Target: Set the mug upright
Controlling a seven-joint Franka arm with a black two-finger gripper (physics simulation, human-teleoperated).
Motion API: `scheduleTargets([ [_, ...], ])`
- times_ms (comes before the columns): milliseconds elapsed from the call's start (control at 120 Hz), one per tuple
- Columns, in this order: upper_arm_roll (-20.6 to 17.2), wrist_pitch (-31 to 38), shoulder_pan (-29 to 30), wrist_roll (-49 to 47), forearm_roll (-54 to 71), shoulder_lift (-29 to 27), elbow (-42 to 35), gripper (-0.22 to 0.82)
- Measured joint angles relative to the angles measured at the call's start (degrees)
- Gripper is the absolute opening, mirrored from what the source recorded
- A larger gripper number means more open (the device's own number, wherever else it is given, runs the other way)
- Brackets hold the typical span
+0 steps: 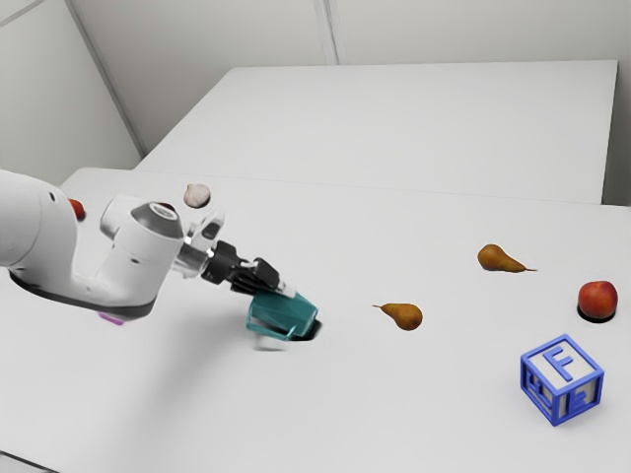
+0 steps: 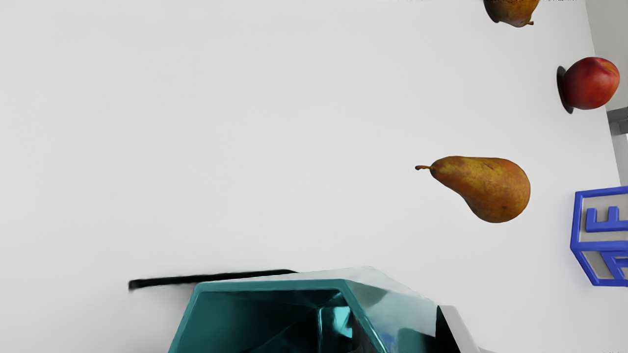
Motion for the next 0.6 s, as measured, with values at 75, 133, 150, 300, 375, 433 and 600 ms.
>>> scheduleTargets([
  [75, 0.0, 0.0, -0.1, 0.7, 0.0, -0.9, 0.0, -0.11],
  [133, 0.0, 0.0, -0.2, 1.2, 0.0, -1.5, 0.0, -0.12],
  [150, 0.0, 0.0, -0.2, 1.4, 0.0, -1.8, 0.0, -0.12],
  [300, 0.0, -0.1, -0.4, 2.5, 0.3, -4.3, 0.0, -0.14],
  [375, -0.1, -0.1, -0.5, 2.9, 0.7, -5.2, 0.1, -0.15],
  [433, 0.0, -0.1, -0.7, 3.0, 1.9, -5.6, 0.3, -0.15],
  [600, -0.2, -1.1, -1.0, -0.5, 14.4, -6.4, 4.5, -0.17],
])
